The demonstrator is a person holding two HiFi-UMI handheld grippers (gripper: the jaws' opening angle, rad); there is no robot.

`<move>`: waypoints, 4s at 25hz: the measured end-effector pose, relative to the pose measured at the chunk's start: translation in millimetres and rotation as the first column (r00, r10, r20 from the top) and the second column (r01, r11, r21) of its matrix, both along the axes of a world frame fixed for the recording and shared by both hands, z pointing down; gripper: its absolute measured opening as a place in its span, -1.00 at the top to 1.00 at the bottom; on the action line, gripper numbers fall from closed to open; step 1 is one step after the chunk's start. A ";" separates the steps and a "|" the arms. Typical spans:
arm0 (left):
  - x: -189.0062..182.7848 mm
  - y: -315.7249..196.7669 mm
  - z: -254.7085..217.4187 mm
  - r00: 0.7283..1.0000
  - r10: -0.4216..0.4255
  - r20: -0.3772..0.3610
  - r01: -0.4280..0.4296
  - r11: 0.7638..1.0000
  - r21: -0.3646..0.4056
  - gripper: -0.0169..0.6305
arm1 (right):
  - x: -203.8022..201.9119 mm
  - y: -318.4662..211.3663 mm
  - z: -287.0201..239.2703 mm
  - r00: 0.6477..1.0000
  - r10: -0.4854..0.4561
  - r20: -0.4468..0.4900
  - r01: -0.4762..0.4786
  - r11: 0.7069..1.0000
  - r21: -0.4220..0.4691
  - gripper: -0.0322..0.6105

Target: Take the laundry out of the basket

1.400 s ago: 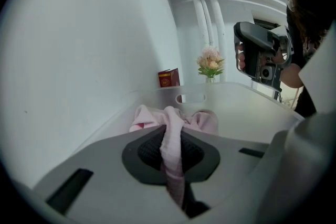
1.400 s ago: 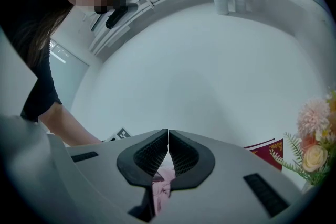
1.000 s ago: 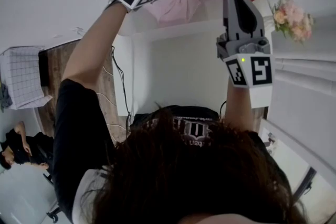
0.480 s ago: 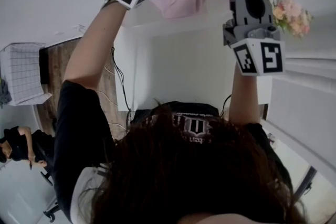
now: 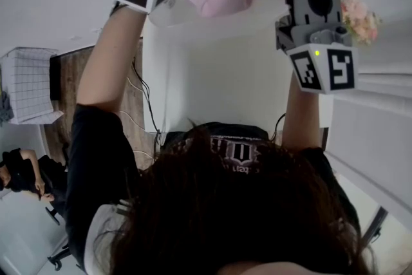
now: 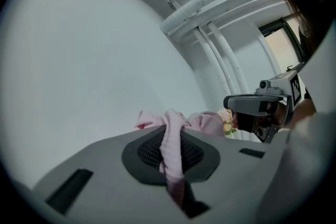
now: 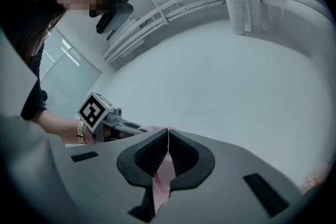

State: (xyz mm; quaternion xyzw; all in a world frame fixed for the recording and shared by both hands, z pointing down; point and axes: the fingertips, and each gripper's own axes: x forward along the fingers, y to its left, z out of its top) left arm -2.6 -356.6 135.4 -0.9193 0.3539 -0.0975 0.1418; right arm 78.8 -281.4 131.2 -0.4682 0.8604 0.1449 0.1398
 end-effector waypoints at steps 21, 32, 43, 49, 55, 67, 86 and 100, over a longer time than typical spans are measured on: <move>-52.1 99.5 -44.4 0.973 -0.200 -0.115 0.212 0.971 0.108 0.91 | -48.8 46.1 -37.1 0.992 -0.128 0.012 0.127 0.991 0.049 0.81; -76.5 160.6 -19.8 0.954 -0.273 -0.121 0.285 0.954 0.092 0.91 | -74.5 86.9 -18.9 0.984 -0.179 0.011 0.179 0.984 0.004 0.81; -92.8 187.8 29.6 0.914 -0.380 -0.143 0.387 0.922 0.022 0.91 | -86.8 101.9 19.7 0.981 -0.194 0.021 0.195 0.978 -0.080 0.81; -96.8 197.7 52.9 0.889 -0.424 -0.175 0.432 0.902 0.009 0.91 | -93.8 104.0 41.1 0.981 -0.195 0.020 0.196 0.973 -0.120 0.81; -102.3 209.0 78.4 0.876 -0.440 -0.200 0.443 0.896 -0.029 0.91 | -102.3 110.2 59.6 0.980 -0.197 -0.005 0.194 0.970 -0.149 0.81; -101.5 217.4 109.1 0.862 -0.474 -0.182 0.470 0.880 -0.066 0.91 | -99.9 113.1 87.3 0.984 -0.174 -0.039 0.163 0.968 -0.191 0.81; -110.0 210.4 100.1 0.830 -0.519 -0.205 0.519 0.853 -0.055 0.91 | -93.8 119.5 79.7 0.991 -0.115 -0.064 0.105 0.983 -0.149 0.82; -106.6 210.5 103.0 0.832 -0.518 -0.202 0.518 0.854 -0.053 0.91 | -84.8 123.1 74.8 0.993 -0.094 -0.068 0.085 0.989 -0.125 0.82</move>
